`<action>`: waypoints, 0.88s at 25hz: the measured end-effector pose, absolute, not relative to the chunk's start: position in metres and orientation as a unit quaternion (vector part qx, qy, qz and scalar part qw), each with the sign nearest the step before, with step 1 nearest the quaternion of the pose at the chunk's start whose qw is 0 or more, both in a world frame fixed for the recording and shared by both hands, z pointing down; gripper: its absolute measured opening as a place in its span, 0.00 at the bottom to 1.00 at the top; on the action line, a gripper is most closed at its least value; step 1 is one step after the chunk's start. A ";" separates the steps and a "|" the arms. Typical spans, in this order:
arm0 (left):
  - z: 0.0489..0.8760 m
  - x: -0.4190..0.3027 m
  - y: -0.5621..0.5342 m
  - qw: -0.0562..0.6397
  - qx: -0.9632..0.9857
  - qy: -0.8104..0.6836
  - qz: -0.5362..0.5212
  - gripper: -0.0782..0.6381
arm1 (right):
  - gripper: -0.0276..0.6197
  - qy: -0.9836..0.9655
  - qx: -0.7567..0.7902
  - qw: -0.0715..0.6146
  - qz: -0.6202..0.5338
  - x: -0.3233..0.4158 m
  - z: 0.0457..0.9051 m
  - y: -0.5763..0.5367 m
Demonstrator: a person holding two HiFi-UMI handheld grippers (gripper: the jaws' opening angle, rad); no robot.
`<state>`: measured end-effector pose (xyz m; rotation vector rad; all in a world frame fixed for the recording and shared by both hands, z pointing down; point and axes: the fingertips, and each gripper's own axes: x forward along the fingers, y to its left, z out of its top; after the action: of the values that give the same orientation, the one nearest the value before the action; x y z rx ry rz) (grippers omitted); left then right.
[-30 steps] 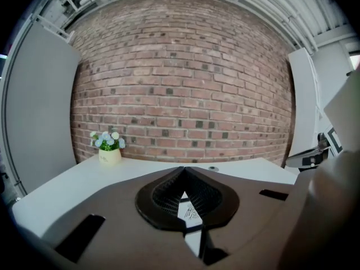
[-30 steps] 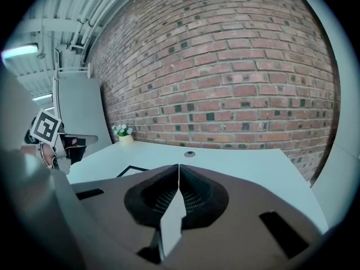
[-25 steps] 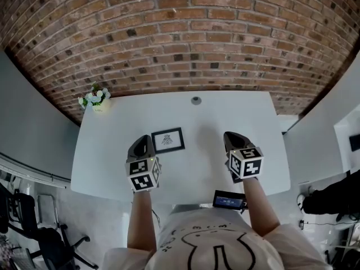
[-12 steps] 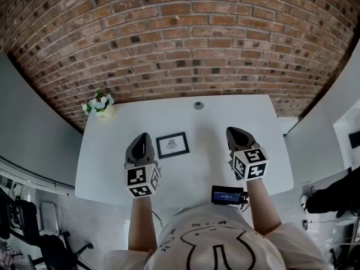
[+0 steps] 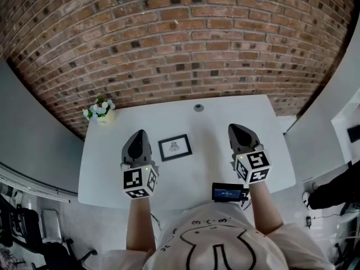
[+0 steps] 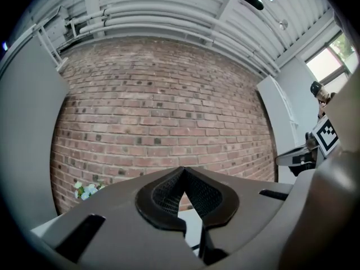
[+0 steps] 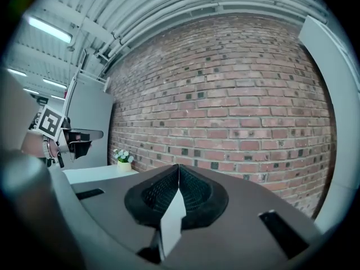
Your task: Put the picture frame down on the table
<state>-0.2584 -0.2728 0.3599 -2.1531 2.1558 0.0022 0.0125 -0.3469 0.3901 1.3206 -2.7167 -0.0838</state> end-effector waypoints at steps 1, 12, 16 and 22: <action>0.357 -0.258 -0.272 0.052 -0.707 0.705 0.005 0.12 | 0.07 -0.900 0.431 0.055 -0.035 0.010 0.386 -0.344; 0.347 -0.258 -0.270 0.063 -0.718 0.693 0.018 0.12 | 0.07 -0.898 0.433 0.051 -0.068 0.006 0.376 -0.331; 0.346 -0.261 -0.270 0.063 -0.719 0.692 0.019 0.12 | 0.07 -0.890 0.446 0.045 -0.080 0.006 0.368 -0.329; 0.346 -0.267 -0.268 0.062 -0.717 0.694 0.029 0.12 | 0.07 -0.883 0.460 0.036 -0.093 0.007 0.359 -0.328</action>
<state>-0.2673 -0.2676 0.3456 -2.1668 2.0970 0.0863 0.0068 -0.3281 0.3593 1.4115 -2.7102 -0.2848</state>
